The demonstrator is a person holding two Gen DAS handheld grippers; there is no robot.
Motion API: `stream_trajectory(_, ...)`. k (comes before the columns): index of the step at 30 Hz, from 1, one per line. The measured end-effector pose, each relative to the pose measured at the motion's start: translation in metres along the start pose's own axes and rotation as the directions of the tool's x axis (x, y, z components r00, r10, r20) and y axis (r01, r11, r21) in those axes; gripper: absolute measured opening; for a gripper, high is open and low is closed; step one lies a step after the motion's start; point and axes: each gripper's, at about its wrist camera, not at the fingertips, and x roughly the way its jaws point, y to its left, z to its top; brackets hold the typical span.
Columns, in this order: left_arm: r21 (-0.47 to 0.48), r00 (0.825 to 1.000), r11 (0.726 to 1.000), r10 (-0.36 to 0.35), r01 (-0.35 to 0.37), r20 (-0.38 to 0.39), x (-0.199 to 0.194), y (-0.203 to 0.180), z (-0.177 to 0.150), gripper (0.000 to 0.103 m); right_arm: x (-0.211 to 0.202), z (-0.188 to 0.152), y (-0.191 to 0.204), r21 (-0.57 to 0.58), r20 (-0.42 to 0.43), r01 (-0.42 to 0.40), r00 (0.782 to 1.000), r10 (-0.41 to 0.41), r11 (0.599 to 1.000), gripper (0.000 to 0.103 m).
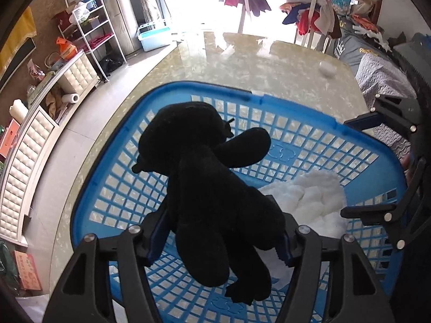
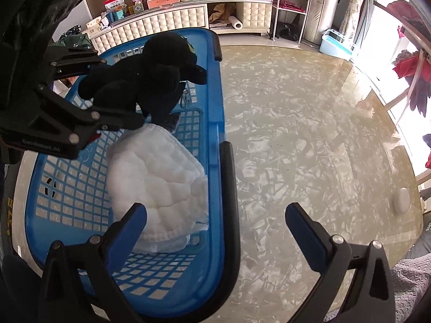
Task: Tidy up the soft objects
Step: 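Carry the black plush toy over the basket and release it with the left tool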
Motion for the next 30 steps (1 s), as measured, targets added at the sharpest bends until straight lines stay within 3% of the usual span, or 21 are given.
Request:
stream_trajectory(15,0.049,0.997,0.999,0.02,-0.016,-0.079,0.016,-0.004,0.006,0.066,0.006,0.003,0.004,-0.026,-0.027,-0.019,0.999,0.019,0.999,0.103)
stream_trajectory(19,0.038,0.996,0.999,0.034,-0.031,-0.086,0.016,-0.001,0.003,0.083,0.007,0.004,0.003,-0.032,-0.032,-0.024,0.999,0.023,0.999,0.103)
stream_trajectory(27,0.062,0.993,0.998,0.037,-0.03,-0.114,0.014,-0.017,-0.007,0.084,0.006,0.005,0.002,-0.056,-0.04,-0.014,0.999,0.012,0.998,0.103)
stream_trajectory(30,0.04,0.994,0.999,0.032,-0.028,-0.103,0.006,-0.02,-0.006,0.092,0.0,0.006,0.001,-0.062,-0.029,-0.021,0.999,0.019,0.998,0.103)
